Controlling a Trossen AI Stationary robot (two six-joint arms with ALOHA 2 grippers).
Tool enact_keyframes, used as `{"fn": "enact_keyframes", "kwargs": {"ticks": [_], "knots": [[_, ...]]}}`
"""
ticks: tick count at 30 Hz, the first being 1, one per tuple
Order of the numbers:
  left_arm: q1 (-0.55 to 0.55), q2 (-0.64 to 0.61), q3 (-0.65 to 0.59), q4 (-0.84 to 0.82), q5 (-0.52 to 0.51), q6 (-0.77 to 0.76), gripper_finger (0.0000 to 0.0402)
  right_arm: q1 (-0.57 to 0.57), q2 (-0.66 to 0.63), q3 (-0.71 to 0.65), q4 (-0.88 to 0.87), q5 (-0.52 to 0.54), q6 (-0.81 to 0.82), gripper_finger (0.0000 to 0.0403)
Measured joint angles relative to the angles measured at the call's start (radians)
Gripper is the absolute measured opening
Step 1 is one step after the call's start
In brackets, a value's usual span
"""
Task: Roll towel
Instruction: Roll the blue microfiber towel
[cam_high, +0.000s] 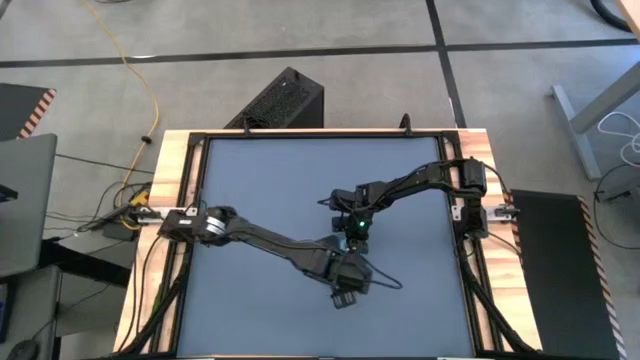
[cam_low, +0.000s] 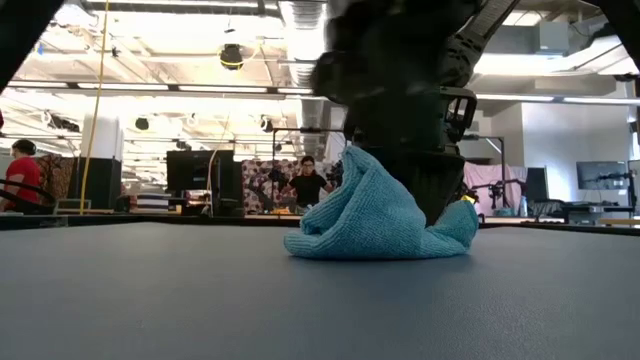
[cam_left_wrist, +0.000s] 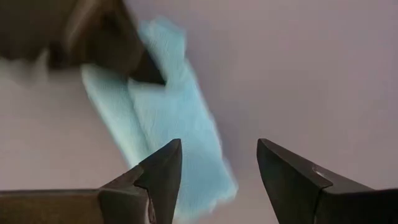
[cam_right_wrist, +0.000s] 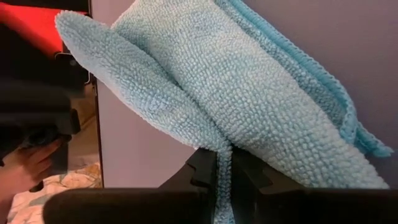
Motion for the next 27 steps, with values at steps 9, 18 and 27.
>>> {"fn": "enact_keyframes", "kwargs": {"ticks": [9, 18, 27], "knots": [[0.018, 0.106, 0.185, -0.178, -0.073, 0.061, 0.0196, 0.000, 0.000, 0.000, -0.011, 0.009, -0.004, 0.0056], [0.018, 0.108, 0.056, -0.129, -0.053, 0.063, 0.0196, 0.003, 0.000, 0.001, -0.028, 0.053, -0.017, 0.0056], [0.010, 0.104, -0.060, -0.104, -0.037, 0.023, 0.0196, 0.013, 0.000, 0.001, -0.031, 0.061, -0.025, 0.0056]]}}
